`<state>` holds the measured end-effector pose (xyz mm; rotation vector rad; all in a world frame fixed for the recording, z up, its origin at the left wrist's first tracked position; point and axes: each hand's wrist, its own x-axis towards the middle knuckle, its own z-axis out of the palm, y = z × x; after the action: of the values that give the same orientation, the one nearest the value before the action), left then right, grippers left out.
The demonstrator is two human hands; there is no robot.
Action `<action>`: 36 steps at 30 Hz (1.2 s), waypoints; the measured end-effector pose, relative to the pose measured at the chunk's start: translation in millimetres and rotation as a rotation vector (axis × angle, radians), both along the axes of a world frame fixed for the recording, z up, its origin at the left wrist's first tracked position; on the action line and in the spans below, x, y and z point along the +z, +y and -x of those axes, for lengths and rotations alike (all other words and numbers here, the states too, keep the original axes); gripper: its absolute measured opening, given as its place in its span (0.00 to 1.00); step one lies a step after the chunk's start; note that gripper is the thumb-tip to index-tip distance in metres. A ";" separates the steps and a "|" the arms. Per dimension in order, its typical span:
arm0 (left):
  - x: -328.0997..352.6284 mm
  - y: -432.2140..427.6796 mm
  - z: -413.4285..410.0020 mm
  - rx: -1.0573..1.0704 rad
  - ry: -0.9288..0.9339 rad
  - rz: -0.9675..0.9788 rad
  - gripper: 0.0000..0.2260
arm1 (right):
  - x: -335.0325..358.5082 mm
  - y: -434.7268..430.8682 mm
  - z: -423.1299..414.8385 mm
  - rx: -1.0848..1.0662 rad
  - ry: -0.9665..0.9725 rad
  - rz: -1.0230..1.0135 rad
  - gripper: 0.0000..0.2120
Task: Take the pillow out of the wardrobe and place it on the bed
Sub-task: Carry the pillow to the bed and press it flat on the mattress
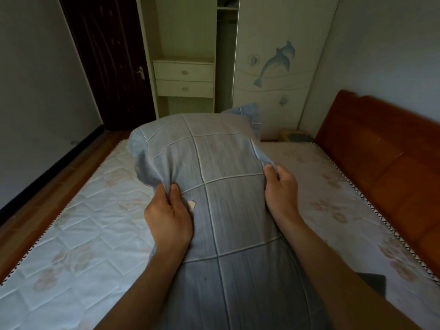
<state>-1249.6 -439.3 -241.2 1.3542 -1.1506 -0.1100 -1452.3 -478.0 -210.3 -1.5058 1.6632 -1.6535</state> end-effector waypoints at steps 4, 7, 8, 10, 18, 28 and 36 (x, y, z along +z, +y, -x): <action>-23.1 -33.6 -14.9 0.030 0.020 -0.035 0.15 | -16.2 -36.5 -14.8 -0.003 0.034 -0.028 0.19; -40.3 -52.2 -16.0 0.041 0.045 -0.064 0.15 | -29.7 -60.5 -19.1 -0.005 0.065 -0.071 0.20; -46.1 -59.2 -15.6 0.037 0.048 -0.078 0.15 | -34.7 -68.4 -19.6 -0.007 0.068 -0.086 0.19; -56.2 -72.6 -15.9 0.037 0.037 -0.109 0.15 | -44.7 -81.3 -18.9 -0.004 0.058 -0.109 0.18; -98.7 -146.2 6.9 -0.019 0.006 -0.193 0.16 | -97.5 -144.3 9.2 -0.067 0.054 -0.170 0.18; -175.9 -262.2 55.9 -0.134 -0.010 -0.301 0.16 | -178.5 -236.3 67.3 -0.167 0.055 -0.214 0.19; -262.9 -340.5 71.8 -0.192 -0.013 -0.358 0.15 | -271.1 -295.5 85.9 -0.215 0.039 -0.237 0.20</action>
<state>-1321.4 -779.8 -504.2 1.5533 -1.3134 -0.4642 -1538.1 -773.5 -481.4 -1.2913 2.0219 -1.4713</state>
